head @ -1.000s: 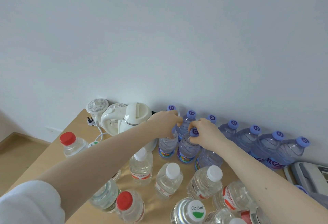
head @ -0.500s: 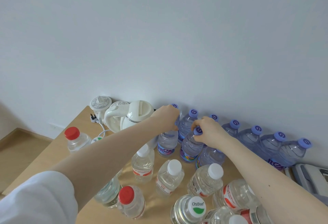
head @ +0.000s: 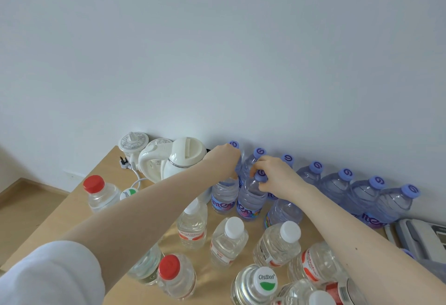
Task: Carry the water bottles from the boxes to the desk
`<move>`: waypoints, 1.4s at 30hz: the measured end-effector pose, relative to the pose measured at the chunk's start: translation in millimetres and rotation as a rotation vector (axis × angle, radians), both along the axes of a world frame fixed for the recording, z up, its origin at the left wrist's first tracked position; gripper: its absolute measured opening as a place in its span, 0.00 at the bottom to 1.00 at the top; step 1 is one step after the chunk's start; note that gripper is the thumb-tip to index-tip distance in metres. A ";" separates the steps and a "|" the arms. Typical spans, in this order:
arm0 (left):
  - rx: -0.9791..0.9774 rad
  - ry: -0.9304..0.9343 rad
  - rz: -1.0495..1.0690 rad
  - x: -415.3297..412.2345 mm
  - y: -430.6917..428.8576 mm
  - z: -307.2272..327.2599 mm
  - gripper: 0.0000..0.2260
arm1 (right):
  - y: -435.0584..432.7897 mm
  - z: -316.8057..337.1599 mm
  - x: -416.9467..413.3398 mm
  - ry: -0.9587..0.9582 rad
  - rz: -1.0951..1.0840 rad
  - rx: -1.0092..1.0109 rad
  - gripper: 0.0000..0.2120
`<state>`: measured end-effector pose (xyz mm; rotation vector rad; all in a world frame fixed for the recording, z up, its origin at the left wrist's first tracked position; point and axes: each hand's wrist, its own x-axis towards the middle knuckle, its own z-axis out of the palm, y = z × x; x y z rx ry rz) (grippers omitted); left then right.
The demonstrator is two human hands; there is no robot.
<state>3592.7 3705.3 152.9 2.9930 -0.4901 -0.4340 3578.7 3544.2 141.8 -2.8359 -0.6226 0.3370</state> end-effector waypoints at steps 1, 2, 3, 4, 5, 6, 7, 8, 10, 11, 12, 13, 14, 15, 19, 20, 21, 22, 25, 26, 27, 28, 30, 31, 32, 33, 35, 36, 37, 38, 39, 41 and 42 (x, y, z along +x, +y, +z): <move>0.000 0.001 0.000 0.2 0.1 0.4 0.05 | 1.0 -0.6 0.0 -0.010 0.012 -0.003 0.17; -0.001 0.004 0.001 0.8 0.3 -0.1 0.06 | 1.9 -1.5 -0.2 -0.019 0.023 -0.007 0.16; -0.006 0.004 0.003 1.2 0.4 -0.1 0.05 | 2.5 -2.5 -0.5 -0.028 0.031 -0.010 0.16; -0.008 0.003 0.002 1.4 0.6 0.0 0.05 | 2.5 -3.7 -0.5 -0.037 0.036 -0.006 0.15; -0.010 0.003 0.001 1.2 0.6 0.0 0.05 | 2.1 -4.9 -0.7 -0.045 0.037 0.002 0.15; -0.009 0.002 -0.005 1.2 0.9 -0.3 0.06 | 1.5 -6.2 -0.7 -0.052 0.034 0.013 0.15; -0.007 -0.001 -0.012 1.3 0.8 0.0 0.07 | 0.6 -7.4 -1.1 -0.058 0.031 0.021 0.15; -0.003 -0.001 -0.011 1.2 0.5 -0.7 0.07 | -0.5 -8.9 -2.2 -0.060 0.029 0.028 0.15; 0.000 0.002 0.002 0.7 -0.3 -1.3 0.09 | -3.4 -12.1 -4.7 -0.069 0.024 0.040 0.14; -0.002 -0.002 0.008 0.5 -0.6 -1.9 0.10 | -5.0 -13.1 -6.1 -0.071 0.021 0.046 0.13; -0.006 -0.006 0.013 0.8 -0.8 -3.1 0.10 | -6.3 -13.9 -7.3 -0.071 0.021 0.053 0.13; -0.010 -0.012 0.014 0.3 -1.3 -3.5 0.09 | -7.1 -13.6 -8.3 -0.070 0.020 0.058 0.13; -0.009 -0.016 0.017 -0.4 -1.5 -4.2 0.08 | -7.5 -12.7 -8.9 -0.066 0.021 0.059 0.14; -0.010 -0.021 0.021 -1.2 -1.6 -4.4 0.08 | -7.0 -10.8 -8.9 -0.058 0.023 0.051 0.14; 0.013 -0.030 0.032 -4.1 -2.2 -4.2 0.07 | -2.2 -5.7 -10.1 -0.058 0.034 0.019 0.15; 0.017 -0.031 0.035 -4.5 -2.1 -3.8 0.07 | -0.6 -5.5 -10.1 -0.067 0.034 0.019 0.15; 0.019 -0.030 0.040 -4.9 -2.2 -3.7 0.07 | 0.9 -5.9 -10.6 -0.074 0.033 0.019 0.15; 0.023 -0.029 0.046 -5.3 -2.0 -4.1 0.07 | 2.1 -7.2 -11.2 -0.082 0.032 0.019 0.15; 0.029 -0.038 0.063 -7.2 -1.4 -4.6 0.08 | 3.2 -11.7 -12.6 -0.108 0.046 0.009 0.14; 0.023 -0.037 0.062 -7.9 -1.1 -5.2 0.08 | 2.6 -12.8 -13.1 -0.108 0.050 0.005 0.14; 0.015 -0.034 0.057 -9.0 -0.7 -5.0 0.06 | 1.6 -13.5 -13.6 -0.103 0.052 0.001 0.14; 0.011 -0.034 0.053 -10.2 -0.6 -4.7 0.05 | 0.5 -13.9 -14.2 -0.096 0.052 -0.002 0.14; 0.023 -0.048 0.052 -11.9 -0.9 -5.1 0.06 | -1.9 -12.6 -16.6 -0.084 0.044 0.001 0.17; 0.036 -0.058 0.052 -12.8 -0.9 -5.8 0.07 | -3.8 -11.0 -18.3 -0.076 0.034 0.015 0.19; 0.051 -0.068 0.048 -13.4 -0.9 -6.7 0.08 | -6.4 -8.7 -19.6 -0.069 0.018 0.034 0.20; 0.063 -0.079 0.037 -14.1 -0.7 -7.2 0.10 | -9.6 -5.5 -21.0 -0.067 -0.004 0.052 0.22; 0.073 -0.113 0.003 -16.4 -0.1 -6.0 0.15 | -18.4 1.3 -23.7 -0.075 -0.057 0.082 0.22; 0.074 -0.145 -0.017 -17.9 -0.3 -3.9 0.18 | -24.2 4.6 -25.4 -0.081 -0.081 0.097 0.22; 0.069 -0.184 -0.039 -19.6 -1.2 -1.5 0.19 | -30.4 7.8 -28.2 -0.085 -0.105 0.108 0.21; 0.054 -0.225 -0.062 -21.5 -3.2 1.2 0.19 | -36.9 10.2 -31.4 -0.082 -0.127 0.114 0.20; 0.030 -0.263 -0.083 -23.5 -5.9 3.6 0.19 | -43.4 12.0 -35.2 -0.075 -0.144 0.114 0.20; -0.021 -0.330 -0.132 -28.0 -13.7 7.1 0.19 | -54.7 12.9 -42.9 -0.050 -0.169 0.095 0.19; -0.042 -0.356 -0.158 -30.3 -18.2 8.1 0.19 | -59.3 12.3 -46.4 -0.033 -0.177 0.075 0.19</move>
